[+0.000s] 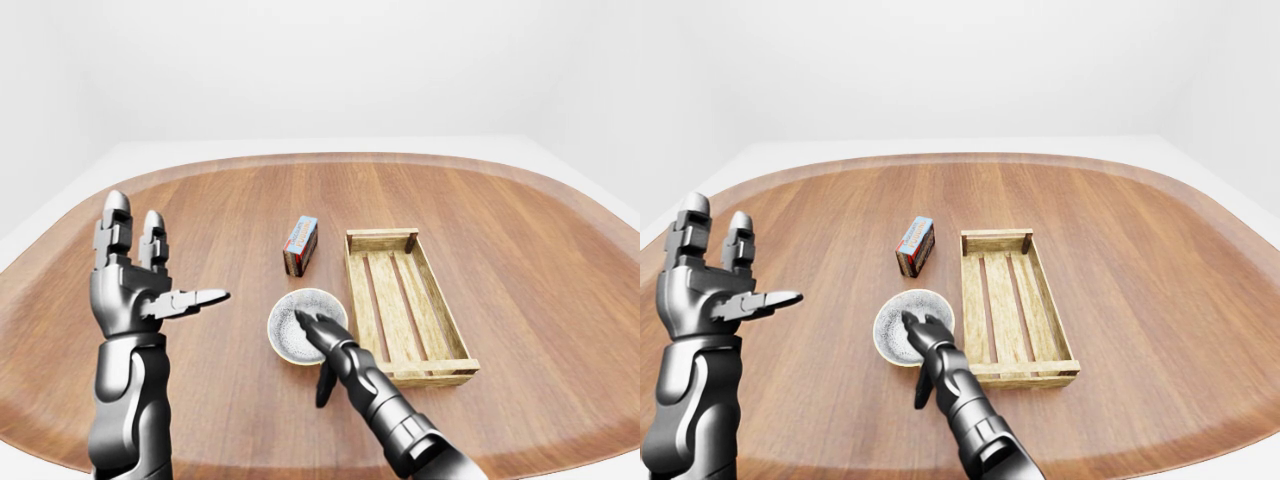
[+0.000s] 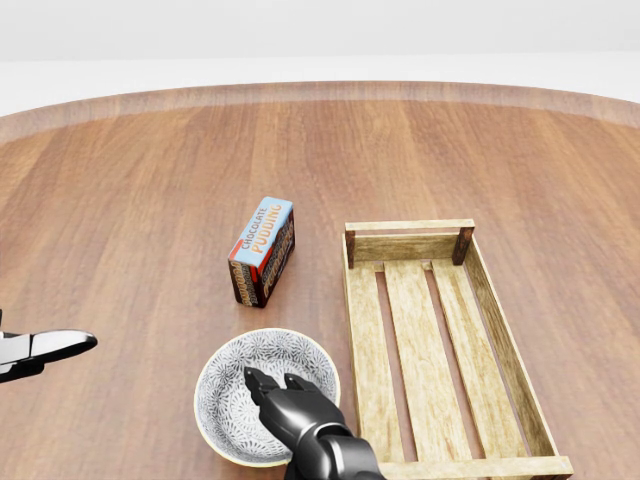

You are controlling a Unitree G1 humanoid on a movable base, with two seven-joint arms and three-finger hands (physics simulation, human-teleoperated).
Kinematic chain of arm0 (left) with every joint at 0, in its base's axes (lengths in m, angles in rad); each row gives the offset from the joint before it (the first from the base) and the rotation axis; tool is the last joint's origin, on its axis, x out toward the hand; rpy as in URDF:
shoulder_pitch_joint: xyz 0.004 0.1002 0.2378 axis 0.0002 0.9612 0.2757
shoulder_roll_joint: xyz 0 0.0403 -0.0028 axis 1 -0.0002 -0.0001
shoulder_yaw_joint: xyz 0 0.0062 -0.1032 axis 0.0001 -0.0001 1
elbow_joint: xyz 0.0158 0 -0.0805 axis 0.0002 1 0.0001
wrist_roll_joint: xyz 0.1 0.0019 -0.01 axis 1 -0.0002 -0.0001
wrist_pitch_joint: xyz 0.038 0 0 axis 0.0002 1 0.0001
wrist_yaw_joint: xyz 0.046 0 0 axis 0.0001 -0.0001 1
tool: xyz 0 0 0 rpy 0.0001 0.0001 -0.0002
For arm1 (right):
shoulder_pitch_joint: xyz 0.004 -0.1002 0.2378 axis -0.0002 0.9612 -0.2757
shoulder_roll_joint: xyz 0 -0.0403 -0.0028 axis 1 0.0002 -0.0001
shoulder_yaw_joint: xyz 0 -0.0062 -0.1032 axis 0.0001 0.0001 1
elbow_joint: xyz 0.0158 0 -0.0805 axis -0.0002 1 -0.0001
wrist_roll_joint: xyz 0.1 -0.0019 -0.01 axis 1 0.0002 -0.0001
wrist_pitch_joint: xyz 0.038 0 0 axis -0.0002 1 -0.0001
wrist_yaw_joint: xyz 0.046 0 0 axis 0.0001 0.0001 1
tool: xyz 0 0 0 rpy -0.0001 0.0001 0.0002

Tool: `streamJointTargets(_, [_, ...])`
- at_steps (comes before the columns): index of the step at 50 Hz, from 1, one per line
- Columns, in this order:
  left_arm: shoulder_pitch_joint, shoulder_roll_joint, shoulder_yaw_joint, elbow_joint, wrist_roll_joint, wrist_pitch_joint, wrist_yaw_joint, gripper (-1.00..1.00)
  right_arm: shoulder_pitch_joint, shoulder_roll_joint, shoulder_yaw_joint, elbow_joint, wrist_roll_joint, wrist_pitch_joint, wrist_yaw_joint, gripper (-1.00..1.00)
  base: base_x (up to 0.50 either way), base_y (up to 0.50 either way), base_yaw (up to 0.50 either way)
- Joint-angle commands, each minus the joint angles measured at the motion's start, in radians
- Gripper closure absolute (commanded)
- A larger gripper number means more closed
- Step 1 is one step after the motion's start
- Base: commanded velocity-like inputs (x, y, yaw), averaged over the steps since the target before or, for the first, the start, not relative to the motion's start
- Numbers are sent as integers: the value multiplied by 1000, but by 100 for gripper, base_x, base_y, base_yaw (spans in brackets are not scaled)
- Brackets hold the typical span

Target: Pick up the bowl on the left and put it in the tray.

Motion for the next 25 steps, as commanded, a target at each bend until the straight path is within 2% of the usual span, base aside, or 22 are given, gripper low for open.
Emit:
streamJointTargets(1, [-1, 1, 0, 0, -1, 0, 2, -100, -37, 16, -11, 124, 26, 0, -61, -100, 0, 0, 0])
streamJointTargets(13, [0, -3, -5, 6, 4, 0, 1, -100, -64, 26, -22, 251, 52, 0, -125, -100, 0, 0, 0])
streamJointTargets(14, [1, -3, -5, 4, 3, 0, 1, -100, -63, 28, -21, 255, 52, 0, -126, -73, 0, 0, 0])
streamJointTargets(15, [2, -3, -6, 1, 3, 0, 2, -100, -62, 29, -20, 255, 51, 0, -127, 5, 0, 0, 0])
streamJointTargets(16, [2, -3, -7, 2, 4, 0, 2, -100, -62, 28, -20, 262, 53, 0, -130, 44, 0, 0, 0])
streamJointTargets(17, [2, -4, -7, 2, 4, 0, 2, -100, -63, 28, -20, 266, 53, 0, -130, 98, 0, 0, 0])
streamJointTargets(25, [0, -3, -5, 4, 3, 0, 2, -100, -43, 30, -9, 233, 41, 0, -117, 100, 0, 0, 0])
